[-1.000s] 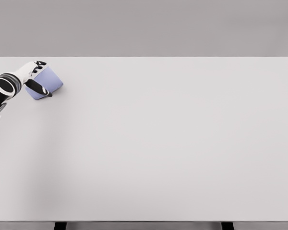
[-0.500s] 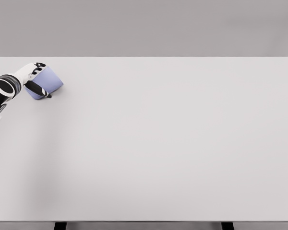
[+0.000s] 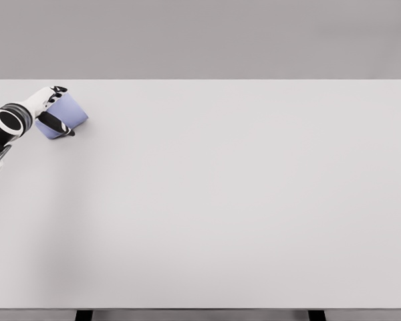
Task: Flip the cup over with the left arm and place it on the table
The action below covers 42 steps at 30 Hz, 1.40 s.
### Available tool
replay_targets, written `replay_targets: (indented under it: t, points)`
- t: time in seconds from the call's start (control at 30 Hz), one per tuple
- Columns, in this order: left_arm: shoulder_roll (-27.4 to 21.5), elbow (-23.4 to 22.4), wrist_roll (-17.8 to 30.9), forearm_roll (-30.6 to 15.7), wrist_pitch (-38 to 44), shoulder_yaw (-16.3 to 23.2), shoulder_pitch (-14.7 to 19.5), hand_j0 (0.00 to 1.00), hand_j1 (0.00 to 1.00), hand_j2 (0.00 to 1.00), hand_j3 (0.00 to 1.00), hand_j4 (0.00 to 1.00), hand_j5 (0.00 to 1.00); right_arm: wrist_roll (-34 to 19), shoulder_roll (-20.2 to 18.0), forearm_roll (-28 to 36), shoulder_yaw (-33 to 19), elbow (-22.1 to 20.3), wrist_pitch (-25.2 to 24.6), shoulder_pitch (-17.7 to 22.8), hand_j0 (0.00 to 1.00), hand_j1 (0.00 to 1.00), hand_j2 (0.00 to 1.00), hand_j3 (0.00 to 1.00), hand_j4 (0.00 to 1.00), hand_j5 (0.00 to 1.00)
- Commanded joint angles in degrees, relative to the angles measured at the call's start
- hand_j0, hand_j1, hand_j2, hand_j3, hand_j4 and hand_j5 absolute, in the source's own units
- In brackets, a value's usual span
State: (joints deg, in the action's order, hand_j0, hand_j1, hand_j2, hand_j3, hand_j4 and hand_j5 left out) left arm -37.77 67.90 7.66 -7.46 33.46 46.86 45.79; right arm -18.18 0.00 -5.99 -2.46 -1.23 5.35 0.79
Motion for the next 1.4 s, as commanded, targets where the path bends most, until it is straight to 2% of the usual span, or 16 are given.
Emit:
replay_targets:
  t: [0.0,0.47,0.63,0.77,0.83,1.03,1.1,1.13,1.23,1.37]
  points:
    - [0.0,0.1,0.0,0.3,-0.1,0.0,0.0,1.0,1.0,1.0,1.0,1.0,1.0,0.0,0.0,0.0,0.0,0.0,0.0,0.0,1.0,1.0,1.0,1.0,1.0,1.0]
    - [0.9,0.4,0.0,0.3,-0.5,0.1,-0.1,1.0,1.0,1.0,1.0,1.0,1.0,0.0,0.0,0.0,0.0,0.0,0.0,0.0,1.0,1.0,1.0,1.0,1.0,1.0]
    - [1.0,0.4,0.0,0.2,-0.4,0.2,-0.1,0.89,0.89,0.89,0.89,0.89,0.89,0.0,0.0,0.0,0.0,0.0,0.0,0.0,1.0,1.0,1.0,1.0,1.0,1.0]
    - [1.0,0.3,0.0,-0.4,-0.4,0.2,-0.1,0.75,0.75,0.75,0.75,0.75,0.75,0.0,0.0,0.0,0.0,0.0,0.0,0.0,1.0,1.0,1.0,1.0,1.0,1.0]
    - [1.0,0.3,0.0,-0.5,-0.4,0.2,-0.1,0.71,0.71,0.71,0.71,0.71,0.71,0.0,0.0,0.0,0.0,0.0,0.0,0.0,1.0,1.0,1.0,1.0,1.0,1.0]
    - [1.0,0.7,0.3,-0.6,-0.5,0.1,-0.1,0.68,0.68,0.68,0.68,0.68,0.68,0.0,0.0,0.0,0.0,0.0,0.0,0.0,1.0,1.0,1.0,1.0,1.0,1.0]
    - [0.4,1.8,0.4,-2.3,-0.9,0.0,-0.1,0.69,0.69,0.69,0.69,0.69,0.69,0.0,0.0,0.0,0.0,0.0,0.0,0.1,1.0,1.0,1.0,1.0,1.0,1.0]
    - [-0.2,2.2,0.4,-4.9,-3.9,-0.2,-0.3,0.69,0.69,0.69,0.69,0.69,0.69,0.0,0.0,0.0,0.0,0.0,0.0,0.0,1.0,1.0,1.0,1.0,1.0,1.0]
    - [-4.3,2.6,1.2,-9.0,-11.0,-0.4,-0.4,0.69,0.69,0.69,0.69,0.69,0.69,0.0,0.0,0.0,0.0,0.0,0.0,0.0,1.0,1.0,1.0,1.0,1.0,1.0]
    - [-6.2,2.7,2.1,-10.6,-16.5,-0.8,-0.3,0.69,0.69,0.69,0.69,0.69,0.69,0.0,0.0,0.0,0.0,0.0,0.0,0.0,1.0,1.0,1.0,1.0,1.0,1.0]
